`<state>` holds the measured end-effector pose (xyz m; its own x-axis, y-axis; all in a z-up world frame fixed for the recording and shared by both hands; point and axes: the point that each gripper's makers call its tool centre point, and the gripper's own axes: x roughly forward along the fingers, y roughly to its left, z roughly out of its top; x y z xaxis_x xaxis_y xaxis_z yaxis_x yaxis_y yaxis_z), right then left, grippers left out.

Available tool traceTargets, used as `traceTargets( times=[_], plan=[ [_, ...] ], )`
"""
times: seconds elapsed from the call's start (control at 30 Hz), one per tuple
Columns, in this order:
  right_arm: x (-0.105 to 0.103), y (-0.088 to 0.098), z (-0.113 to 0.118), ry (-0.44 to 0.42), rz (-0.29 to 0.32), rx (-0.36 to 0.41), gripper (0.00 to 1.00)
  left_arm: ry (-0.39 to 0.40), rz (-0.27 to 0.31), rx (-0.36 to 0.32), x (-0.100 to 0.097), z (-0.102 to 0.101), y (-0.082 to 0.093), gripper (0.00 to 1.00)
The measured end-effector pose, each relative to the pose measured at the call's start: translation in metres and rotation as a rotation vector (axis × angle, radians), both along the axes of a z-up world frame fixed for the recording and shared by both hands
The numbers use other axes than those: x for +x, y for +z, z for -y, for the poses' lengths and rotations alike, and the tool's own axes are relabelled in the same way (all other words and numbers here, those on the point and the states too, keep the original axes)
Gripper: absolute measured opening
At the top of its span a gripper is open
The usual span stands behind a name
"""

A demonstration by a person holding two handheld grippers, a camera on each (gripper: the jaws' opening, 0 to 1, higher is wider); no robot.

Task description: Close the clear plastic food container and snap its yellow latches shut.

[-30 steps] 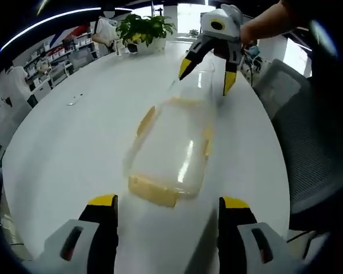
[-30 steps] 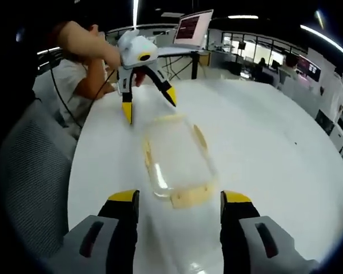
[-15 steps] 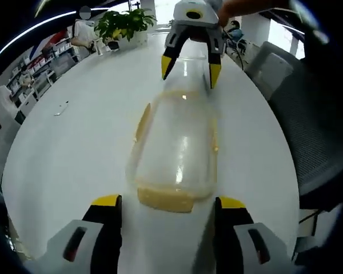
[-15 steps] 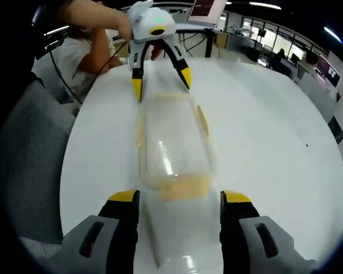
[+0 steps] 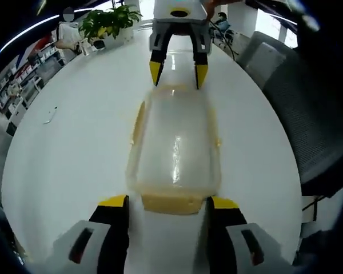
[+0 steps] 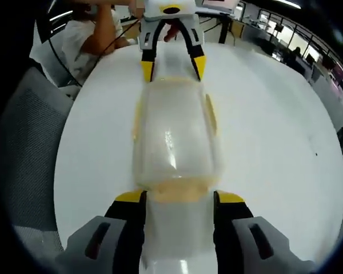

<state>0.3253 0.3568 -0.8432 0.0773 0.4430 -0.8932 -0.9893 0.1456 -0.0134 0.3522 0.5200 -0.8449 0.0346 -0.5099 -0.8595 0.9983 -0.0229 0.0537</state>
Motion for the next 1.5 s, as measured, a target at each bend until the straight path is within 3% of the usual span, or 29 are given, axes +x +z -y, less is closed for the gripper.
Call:
traceTargets(
  times=[0.07,0.2,0.43,0.8,1.5],
  plan=[
    [-0.001,-0.002,0.001,0.009,-0.006,-0.012,0.42,-0.009,-0.008,-0.001,-0.002,0.001,0.0,0.35],
    [-0.003,-0.008,0.002,0.009,-0.038,-0.038,0.38,-0.02,-0.013,-0.003,-0.003,0.002,-0.001,0.34],
    [-0.003,-0.006,0.004,0.029,-0.026,-0.063,0.37,-0.005,-0.024,0.008,-0.006,0.003,-0.002,0.33],
    [-0.004,0.0,0.004,0.019,-0.056,-0.053,0.36,0.007,-0.032,0.003,-0.008,0.001,0.005,0.33],
    [0.0,0.064,0.007,0.055,-0.024,-0.025,0.35,0.058,0.015,-0.017,-0.011,0.005,0.061,0.33]
  ],
)
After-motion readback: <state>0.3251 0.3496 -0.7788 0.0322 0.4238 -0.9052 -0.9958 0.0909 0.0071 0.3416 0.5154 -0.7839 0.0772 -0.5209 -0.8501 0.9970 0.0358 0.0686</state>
